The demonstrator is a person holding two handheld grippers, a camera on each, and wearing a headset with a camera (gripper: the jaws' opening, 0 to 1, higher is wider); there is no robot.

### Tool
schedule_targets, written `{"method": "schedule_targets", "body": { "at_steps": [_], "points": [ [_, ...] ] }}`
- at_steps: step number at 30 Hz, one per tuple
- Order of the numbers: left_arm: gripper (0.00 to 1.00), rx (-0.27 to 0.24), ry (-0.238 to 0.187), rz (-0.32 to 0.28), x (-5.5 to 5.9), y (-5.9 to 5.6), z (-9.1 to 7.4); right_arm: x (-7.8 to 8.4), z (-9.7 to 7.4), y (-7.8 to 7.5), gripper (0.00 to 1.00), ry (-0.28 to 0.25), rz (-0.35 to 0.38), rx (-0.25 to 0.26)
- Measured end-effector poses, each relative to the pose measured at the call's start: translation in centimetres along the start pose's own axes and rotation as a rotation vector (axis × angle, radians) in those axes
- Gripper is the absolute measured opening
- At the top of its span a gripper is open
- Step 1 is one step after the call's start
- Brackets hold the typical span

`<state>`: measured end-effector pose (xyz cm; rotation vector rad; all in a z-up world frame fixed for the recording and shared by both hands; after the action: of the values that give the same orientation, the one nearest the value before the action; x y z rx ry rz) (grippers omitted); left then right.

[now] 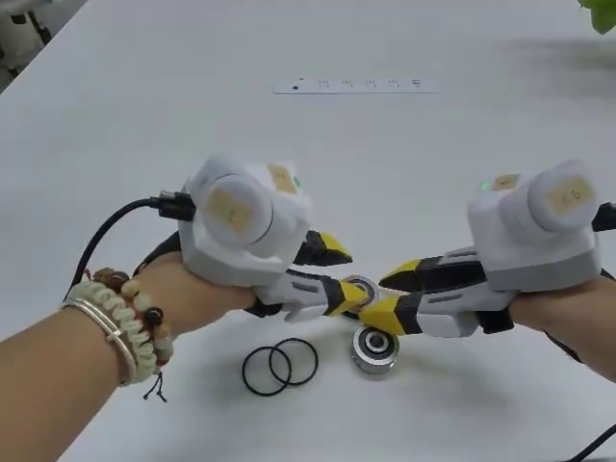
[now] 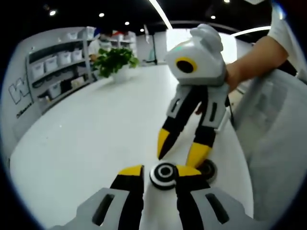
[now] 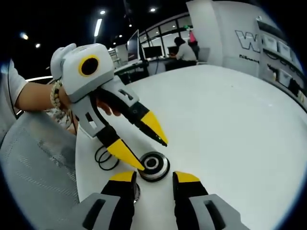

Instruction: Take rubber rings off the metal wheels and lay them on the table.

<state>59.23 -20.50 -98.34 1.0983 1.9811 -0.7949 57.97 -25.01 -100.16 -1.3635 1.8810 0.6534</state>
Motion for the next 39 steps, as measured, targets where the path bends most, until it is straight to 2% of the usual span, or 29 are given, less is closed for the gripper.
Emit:
{"method": "schedule_targets", "body": {
  "at_steps": [3,4,9,10,11,13,14,15,16,24,26,29,31,35,36,37,38,39],
  "points": [
    [0.23,0.011,0.014,-0.003,0.5,-0.2,0.2,0.0,0.1,0.0,0.28,-0.001,-0.003,0.000],
    [0.22,0.015,0.006,-0.025,0.5,-0.3,0.2,0.0,0.1,0.0,0.28,-0.002,-0.004,0.001],
    [0.18,0.021,0.002,-0.041,0.6,-0.3,0.4,0.0,0.2,0.1,0.26,-0.001,-0.003,0.002],
    [0.17,0.021,0.018,-0.051,0.9,-0.3,0.3,0.0,0.2,0.0,0.26,-0.001,-0.004,0.003],
    [0.17,0.021,0.002,-0.059,0.8,-0.3,0.4,0.0,0.2,0.1,0.25,-0.002,-0.004,0.002],
    [0.17,0.022,0.004,-0.062,0.8,-0.3,0.3,-0.1,0.2,0.3,0.24,-0.004,-0.005,-0.006],
    [0.15,0.029,0.007,-0.058,0.9,-0.4,0.3,-0.1,0.3,0.3,0.24,-0.002,-0.010,-0.003],
    [0.15,0.026,0.028,-0.065,1.2,-0.4,0.1,-0.2,0.3,0.4,0.23,-0.002,-0.015,-0.005],
    [0.14,0.028,0.008,-0.063,0.9,-0.3,0.3,-0.2,0.2,0.4,0.23,-0.002,-0.017,-0.007],
    [0.14,0.008,0.011,-0.076,0.7,0.1,0.5,0.0,0.2,0.2,0.20,0.028,-0.068,0.021],
    [0.14,0.003,0.011,-0.079,0.6,0.2,0.5,0.3,0.2,0.1,0.17,0.057,-0.115,0.032],
    [0.14,0.001,0.012,-0.083,0.6,0.2,0.5,0.4,0.2,0.0,0.17,0.049,-0.105,0.028],
    [0.14,-0.002,0.009,-0.085,0.6,0.2,0.5,0.4,0.2,0.0,0.16,0.058,-0.128,0.030],
    [0.14,-0.007,0.007,-0.088,0.6,0.2,0.5,0.5,0.1,-0.1,0.11,0.073,-0.161,0.034],
    [0.14,-0.008,0.007,-0.090,0.6,0.2,0.5,0.9,-0.1,-0.5,0.06,0.110,-0.211,0.054],
    [0.14,-0.008,0.007,-0.090,0.7,0.1,0.5,0.8,-0.1,-0.8,0.01,0.101,-0.224,0.075],
    [0.14,-0.008,0.006,-0.089,0.7,0.1,0.5,0.8,0.0,-0.5,0.00,0.098,-0.176,0.051],
    [0.14,-0.005,0.006,-0.088,0.7,0.0,0.4,0.8,0.0,-0.5,0.00,0.099,-0.179,0.052]
  ]
}}
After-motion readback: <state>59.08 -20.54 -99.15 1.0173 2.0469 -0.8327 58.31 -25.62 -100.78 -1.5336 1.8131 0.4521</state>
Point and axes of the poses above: the centre of the closed fingertips' face, and the gripper's own axes: z roughly forward along the fingers, y roughly to its left, x roughly out of its underside, the point moved 3 cm from there along -z, roughly backward along the fingers, and after that the axes turned 15 degrees about -z, right-handed, at the moved point
